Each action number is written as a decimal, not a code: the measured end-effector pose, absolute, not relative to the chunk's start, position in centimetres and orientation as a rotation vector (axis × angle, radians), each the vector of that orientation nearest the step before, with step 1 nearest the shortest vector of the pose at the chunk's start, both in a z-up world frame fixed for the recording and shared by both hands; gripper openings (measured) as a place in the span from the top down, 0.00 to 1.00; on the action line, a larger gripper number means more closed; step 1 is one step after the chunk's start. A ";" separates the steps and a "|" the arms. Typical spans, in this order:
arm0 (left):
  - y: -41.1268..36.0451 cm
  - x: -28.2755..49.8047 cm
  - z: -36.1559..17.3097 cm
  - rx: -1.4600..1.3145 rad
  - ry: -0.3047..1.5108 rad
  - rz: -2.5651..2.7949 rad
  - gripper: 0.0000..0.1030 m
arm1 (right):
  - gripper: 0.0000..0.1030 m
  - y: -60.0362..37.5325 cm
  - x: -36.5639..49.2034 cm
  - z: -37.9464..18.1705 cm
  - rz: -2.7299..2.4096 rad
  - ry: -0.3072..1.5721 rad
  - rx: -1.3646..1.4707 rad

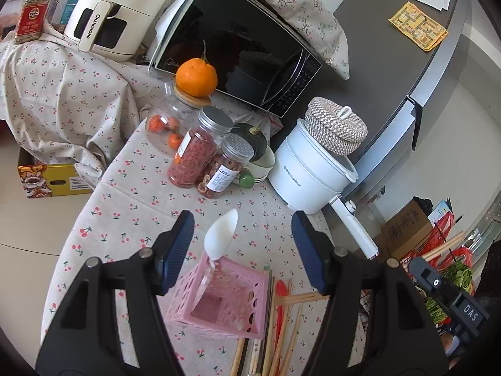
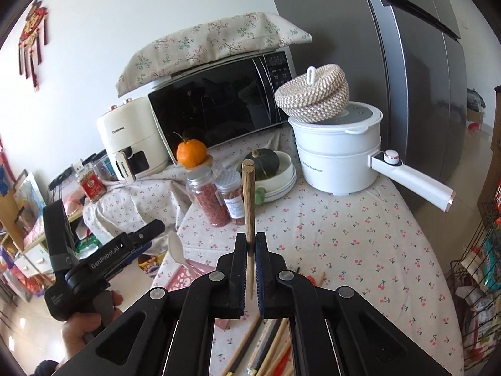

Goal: Organize utensils
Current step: 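Lower the white spoon into the pink basket with the left tool while the right inserts its chopstick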

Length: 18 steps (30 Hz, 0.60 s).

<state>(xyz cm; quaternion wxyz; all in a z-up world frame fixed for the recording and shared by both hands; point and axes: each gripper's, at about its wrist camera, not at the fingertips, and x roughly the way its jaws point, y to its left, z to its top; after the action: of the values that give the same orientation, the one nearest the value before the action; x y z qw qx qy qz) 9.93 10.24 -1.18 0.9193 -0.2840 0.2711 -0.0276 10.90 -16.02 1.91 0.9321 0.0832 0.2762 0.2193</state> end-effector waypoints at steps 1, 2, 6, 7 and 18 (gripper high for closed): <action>10.4 9.5 -1.0 -0.573 0.564 -0.055 0.35 | 0.95 -15.9 10.7 2.4 0.454 0.554 0.172; 10.5 9.1 -0.7 -0.556 0.573 -0.051 0.33 | 0.95 -15.7 10.4 2.9 0.461 0.544 0.174; 11.0 7.4 -0.5 -0.475 0.620 -0.033 0.30 | 0.95 -15.4 9.4 4.6 0.496 0.499 0.194; 11.1 7.0 -0.6 -0.466 0.632 -0.037 0.29 | 0.95 -15.3 9.2 5.0 0.505 0.488 0.201; 12.6 4.8 -2.9 -0.412 0.746 -0.055 0.23 | 0.95 -11.5 10.9 3.2 0.553 0.573 0.217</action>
<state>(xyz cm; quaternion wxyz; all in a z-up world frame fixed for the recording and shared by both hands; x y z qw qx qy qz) 4.84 12.59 -2.93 0.9102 -0.1998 0.3617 -0.0269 10.91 -11.45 3.20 0.9161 0.1053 0.2783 0.2686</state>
